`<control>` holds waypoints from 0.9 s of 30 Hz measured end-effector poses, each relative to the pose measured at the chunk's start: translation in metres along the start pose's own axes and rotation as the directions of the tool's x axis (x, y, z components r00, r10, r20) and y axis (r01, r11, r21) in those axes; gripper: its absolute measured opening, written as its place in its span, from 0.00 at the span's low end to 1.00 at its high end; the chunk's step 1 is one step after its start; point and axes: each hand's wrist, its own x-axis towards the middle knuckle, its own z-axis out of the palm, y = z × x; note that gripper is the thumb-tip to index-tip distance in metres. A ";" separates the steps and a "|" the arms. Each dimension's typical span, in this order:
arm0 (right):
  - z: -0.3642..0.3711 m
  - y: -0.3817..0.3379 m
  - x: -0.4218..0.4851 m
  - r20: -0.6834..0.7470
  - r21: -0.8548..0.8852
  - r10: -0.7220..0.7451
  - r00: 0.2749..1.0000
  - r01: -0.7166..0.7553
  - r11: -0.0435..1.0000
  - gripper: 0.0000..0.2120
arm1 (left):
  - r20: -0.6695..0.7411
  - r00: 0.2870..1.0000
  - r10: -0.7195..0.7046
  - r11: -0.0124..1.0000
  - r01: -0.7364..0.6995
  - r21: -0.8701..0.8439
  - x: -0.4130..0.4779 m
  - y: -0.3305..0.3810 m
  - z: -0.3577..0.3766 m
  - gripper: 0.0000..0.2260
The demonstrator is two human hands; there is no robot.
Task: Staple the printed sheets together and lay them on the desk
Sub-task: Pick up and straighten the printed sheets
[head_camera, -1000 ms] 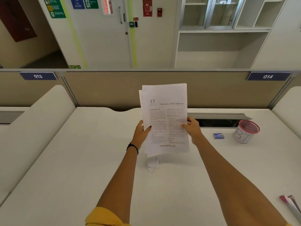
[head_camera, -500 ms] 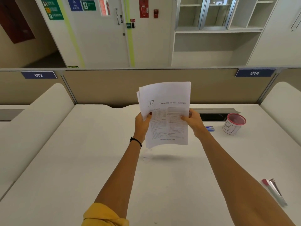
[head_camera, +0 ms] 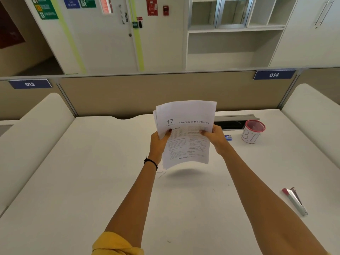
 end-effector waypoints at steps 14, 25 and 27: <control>0.001 0.012 -0.006 0.064 0.041 0.027 0.998 -0.029 0.999 0.12 | -0.021 0.999 -0.039 0.997 0.037 -0.063 -0.007 -0.004 -0.003 0.02; -0.001 0.013 -0.008 0.053 0.058 0.048 0.997 -0.051 0.997 0.11 | 0.010 0.999 -0.045 0.998 0.046 -0.034 -0.006 -0.001 -0.002 0.02; -0.002 0.009 -0.006 0.051 0.061 0.032 0.998 -0.035 0.998 0.11 | 0.011 0.999 -0.034 0.998 0.035 -0.043 -0.005 0.003 -0.003 0.02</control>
